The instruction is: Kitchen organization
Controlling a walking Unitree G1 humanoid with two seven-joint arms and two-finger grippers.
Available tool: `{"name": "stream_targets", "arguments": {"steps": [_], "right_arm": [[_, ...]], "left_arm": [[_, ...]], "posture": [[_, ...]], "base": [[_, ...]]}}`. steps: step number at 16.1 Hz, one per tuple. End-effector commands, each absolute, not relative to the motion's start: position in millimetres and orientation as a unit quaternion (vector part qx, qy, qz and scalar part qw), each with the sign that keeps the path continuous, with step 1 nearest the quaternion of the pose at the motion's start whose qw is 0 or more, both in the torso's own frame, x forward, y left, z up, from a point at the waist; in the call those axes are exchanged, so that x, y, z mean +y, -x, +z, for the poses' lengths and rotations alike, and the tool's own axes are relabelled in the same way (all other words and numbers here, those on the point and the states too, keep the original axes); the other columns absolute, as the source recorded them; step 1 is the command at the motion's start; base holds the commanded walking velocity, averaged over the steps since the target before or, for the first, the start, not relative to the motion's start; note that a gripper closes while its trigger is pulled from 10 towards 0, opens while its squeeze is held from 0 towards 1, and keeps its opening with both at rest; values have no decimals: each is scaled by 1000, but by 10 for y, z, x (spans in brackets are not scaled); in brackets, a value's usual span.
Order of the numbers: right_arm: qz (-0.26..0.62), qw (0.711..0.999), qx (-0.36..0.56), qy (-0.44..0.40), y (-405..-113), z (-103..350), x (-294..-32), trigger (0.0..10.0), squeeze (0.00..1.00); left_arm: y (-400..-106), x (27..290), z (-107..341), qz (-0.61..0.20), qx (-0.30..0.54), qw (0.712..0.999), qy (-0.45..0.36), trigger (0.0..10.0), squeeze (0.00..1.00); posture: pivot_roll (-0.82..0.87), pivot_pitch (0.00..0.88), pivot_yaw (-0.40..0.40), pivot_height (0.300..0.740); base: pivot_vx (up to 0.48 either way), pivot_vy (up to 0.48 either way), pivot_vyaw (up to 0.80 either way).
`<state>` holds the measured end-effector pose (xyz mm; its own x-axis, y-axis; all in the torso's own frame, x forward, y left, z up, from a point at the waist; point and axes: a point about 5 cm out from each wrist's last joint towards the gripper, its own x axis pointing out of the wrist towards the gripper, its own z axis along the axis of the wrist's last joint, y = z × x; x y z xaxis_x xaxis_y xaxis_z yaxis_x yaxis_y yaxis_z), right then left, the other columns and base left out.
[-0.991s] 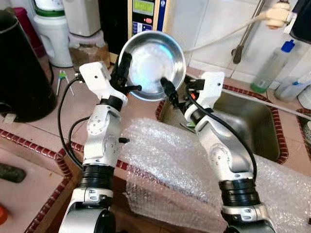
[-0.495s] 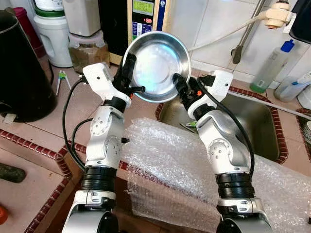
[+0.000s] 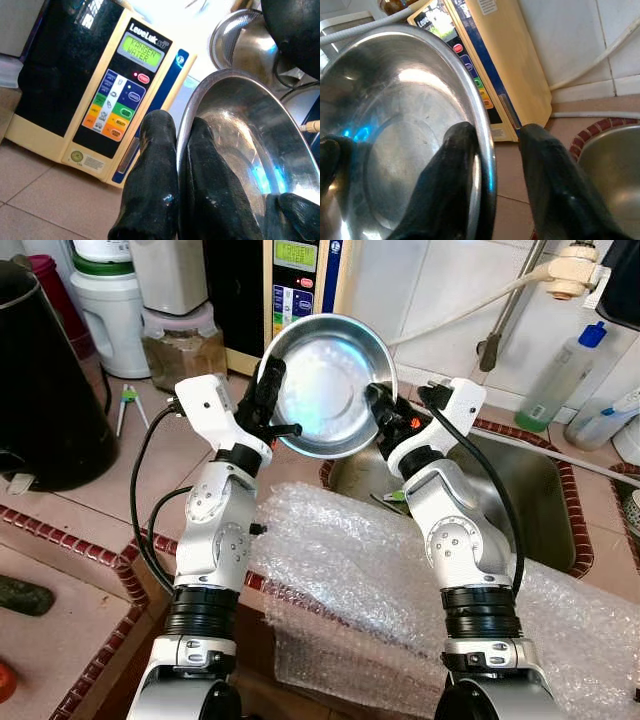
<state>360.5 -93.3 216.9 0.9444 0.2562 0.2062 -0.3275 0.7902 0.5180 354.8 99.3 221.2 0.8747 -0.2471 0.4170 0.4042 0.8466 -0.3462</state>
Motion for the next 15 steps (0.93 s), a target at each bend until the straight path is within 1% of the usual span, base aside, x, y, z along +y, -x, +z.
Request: {"name": "stream_targets", "arguments": {"steps": [1,6,7,8,9,10,11,12,14,15], "right_arm": [[104,947,-46,-301,-3647,2084,-1117,0,0],[88,945,-37,-312,-3647,2020,-1204,0,0],[71,949,-32,-304,-3646,1979,-1247,0,0],[63,950,-31,-303,-3646,1966,-1267,0,0],[39,954,-30,-296,-3649,1932,-1330,0,0],[-3,958,-29,-285,-3653,1883,-1438,0,0],[-16,959,-29,-281,-3654,1872,-1471,0,0],[-52,960,-30,-272,-3656,1843,-1581,0,0],[-96,961,-25,-258,-3655,1800,-1717,0,0],[-101,962,-24,-253,-3654,1795,-1729,0,0]], "left_arm": [[-3500,930,2365,-204,-214,931,214,0,0],[-3494,879,2198,-232,-170,941,180,0,0],[-3488,884,2111,-236,-150,945,172,5882,0],[-3484,882,2088,-238,-143,945,172,10000,0],[-3476,872,2032,-246,-125,946,169,10000,1000],[-3462,849,1934,-261,-94,948,153,10000,1000],[-3459,845,1920,-264,-91,949,148,10000,1000],[-3456,833,1892,-274,-80,948,139,10000,1000],[-3469,826,1885,-288,-70,947,128,10000,1000],[-3470,828,1882,-288,-68,946,129,10000,1000]], "posture": [[8,23,-71,740],[24,25,-67,740],[25,29,-65,740],[25,31,-64,740],[27,34,-59,740],[27,34,-59,740],[29,37,-50,740],[29,38,-43,740],[32,38,-28,740],[32,38,-26,740]], "base": [[0,0,0],[0,0,0],[0,0,0],[0,0,0],[0,0,0],[0,0,0],[0,0,0],[0,0,0],[0,0,0],[0,0,0]]}}
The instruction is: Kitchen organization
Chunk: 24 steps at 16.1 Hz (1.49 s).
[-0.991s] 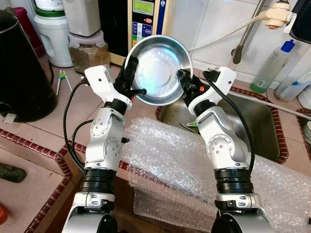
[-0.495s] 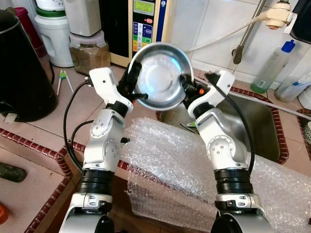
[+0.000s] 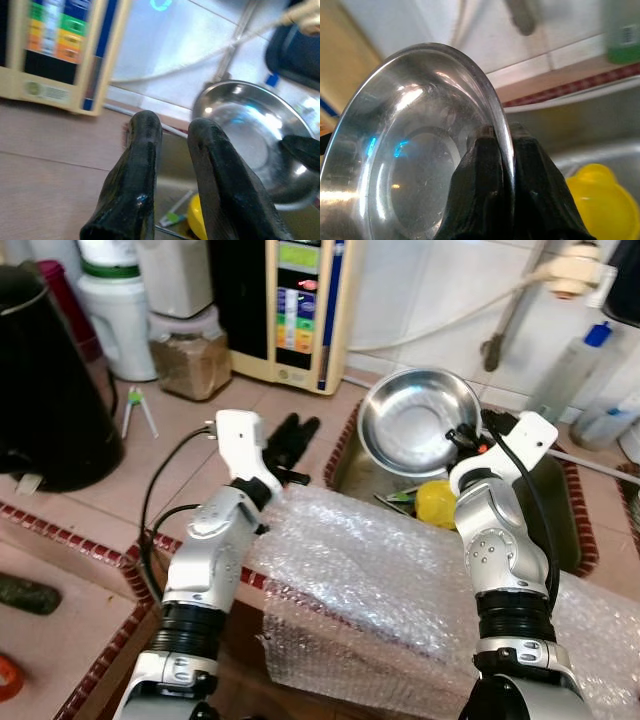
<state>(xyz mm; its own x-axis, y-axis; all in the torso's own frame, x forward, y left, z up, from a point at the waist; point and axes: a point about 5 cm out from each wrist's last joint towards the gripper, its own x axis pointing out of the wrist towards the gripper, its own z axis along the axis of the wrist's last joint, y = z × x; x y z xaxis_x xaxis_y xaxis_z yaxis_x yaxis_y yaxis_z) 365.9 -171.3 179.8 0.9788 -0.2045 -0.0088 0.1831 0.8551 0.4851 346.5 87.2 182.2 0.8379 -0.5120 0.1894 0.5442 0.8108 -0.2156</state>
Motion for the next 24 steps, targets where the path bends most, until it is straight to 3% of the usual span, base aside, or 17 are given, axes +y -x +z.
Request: {"name": "stream_targets", "arguments": {"steps": [1,5,10,11,12,20,24], "right_arm": [[-152,961,-9,-229,-3639,1713,-1872,0,0],[-271,939,44,-207,-3551,1423,-2205,0,0],[-312,921,77,-220,-3497,1229,-2315,0,0],[-309,921,79,-223,-3503,1222,-2305,3686,149],[-309,922,82,-219,-3503,1213,-2298,10000,1000],[-320,915,97,-226,-3499,1154,-2295,10000,1000],[-242,953,33,-180,-3572,1410,-2177,10000,1000]], "left_arm": [[-3466,840,1827,-305,-44,947,92,10000,1000],[-3397,880,1615,-364,26,931,21,10000,1000],[-3391,833,1598,-381,38,924,-4,10000,1000],[-3383,828,1591,-383,39,923,-8,10000,1000],[-3378,827,1584,-383,40,923,-8,10000,1000],[-3375,825,1568,-380,42,924,-12,10000,1000],[-3388,825,1632,-372,22,928,-11,10000,1000]], "posture": [[36,35,-18,740],[33,29,6,740],[33,28,7,740],[34,28,7,740],[36,29,7,740],[34,25,4,740],[30,19,-4,740]], "base": [[0,0,0],[0,0,0],[0,0,0],[0,0,0],[0,0,0],[0,0,0],[0,0,0]]}}
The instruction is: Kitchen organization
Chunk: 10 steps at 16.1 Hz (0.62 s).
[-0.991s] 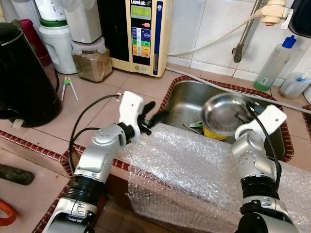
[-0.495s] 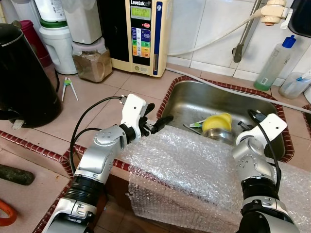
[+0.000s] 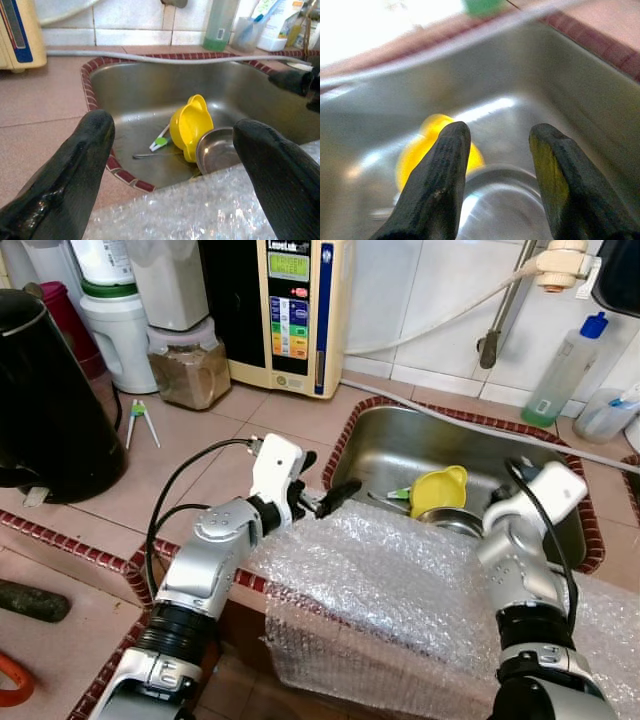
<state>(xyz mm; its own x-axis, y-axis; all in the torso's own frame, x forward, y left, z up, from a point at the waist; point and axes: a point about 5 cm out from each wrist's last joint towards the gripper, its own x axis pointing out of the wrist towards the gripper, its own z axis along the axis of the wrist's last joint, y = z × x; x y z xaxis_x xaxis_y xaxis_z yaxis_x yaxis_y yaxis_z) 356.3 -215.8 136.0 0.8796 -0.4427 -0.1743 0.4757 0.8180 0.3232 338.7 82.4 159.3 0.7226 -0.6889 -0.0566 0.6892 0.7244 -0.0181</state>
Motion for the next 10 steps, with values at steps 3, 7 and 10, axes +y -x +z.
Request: {"name": "stream_targets", "arguments": {"steps": [3,7,10], "right_arm": [[-157,983,-47,-89,-3491,1670,-2073,10000,1000],[-99,991,-84,-3,-3268,1689,-2170,10000,1000],[-62,991,-115,39,-3025,1767,-2245,10000,1000]], "left_arm": [[-3466,913,1820,-300,-41,953,0,10000,1000],[-3430,1073,1772,-179,-65,982,-14,10000,1000],[-3277,1147,1820,-146,-119,981,-48,10000,1000]], "posture": [[17,13,-17,740],[9,10,-25,740],[1,7,-26,740]], "base": [[0,0,0],[0,0,0],[0,0,0]]}}
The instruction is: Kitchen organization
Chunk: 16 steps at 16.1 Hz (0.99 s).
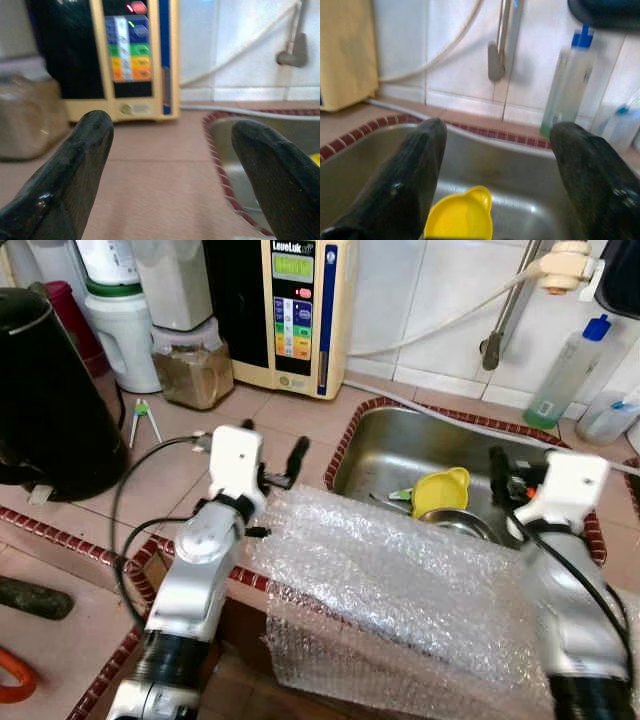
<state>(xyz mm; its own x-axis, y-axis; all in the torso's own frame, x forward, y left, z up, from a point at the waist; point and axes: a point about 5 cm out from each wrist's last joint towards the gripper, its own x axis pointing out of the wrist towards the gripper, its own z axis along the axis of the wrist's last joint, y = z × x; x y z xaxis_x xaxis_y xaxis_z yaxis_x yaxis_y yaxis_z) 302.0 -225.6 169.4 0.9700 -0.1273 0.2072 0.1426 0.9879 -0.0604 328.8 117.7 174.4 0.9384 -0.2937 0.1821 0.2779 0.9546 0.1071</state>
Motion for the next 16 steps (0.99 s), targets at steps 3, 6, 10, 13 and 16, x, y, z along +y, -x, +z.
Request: {"name": "stream_targets", "arguments": {"steps": [3,6,10,13,16], "right_arm": [[-40,989,-125,63,-2831,1816,-2284,10000,1000],[-36,991,-113,66,-2632,1803,-2304,10000,1000],[-43,994,-84,49,-2482,1663,-2251,10000,1000],[-41,995,-79,44,-2511,1662,-2205,10000,1000],[-44,995,-78,39,-2523,1678,-2190,10000,992]], "left_arm": [[-3139,1272,1727,-113,-114,985,-64,10000,0],[-2985,1455,1648,-63,-97,989,-90,10000,0],[-2927,1579,1612,-42,-78,990,-110,10000,0],[-2944,1508,1587,-67,-75,991,-87,10000,0],[-2983,1473,1607,-72,-63,991,-94,10000,0]], "posture": [[-9,4,-19,740],[-10,3,-22,740],[-3,0,-29,740],[-6,0,-29,740],[-14,0,-27,740]], "base": [[0,0,0],[0,0,0],[0,0,0],[0,0,0],[0,0,0]]}}
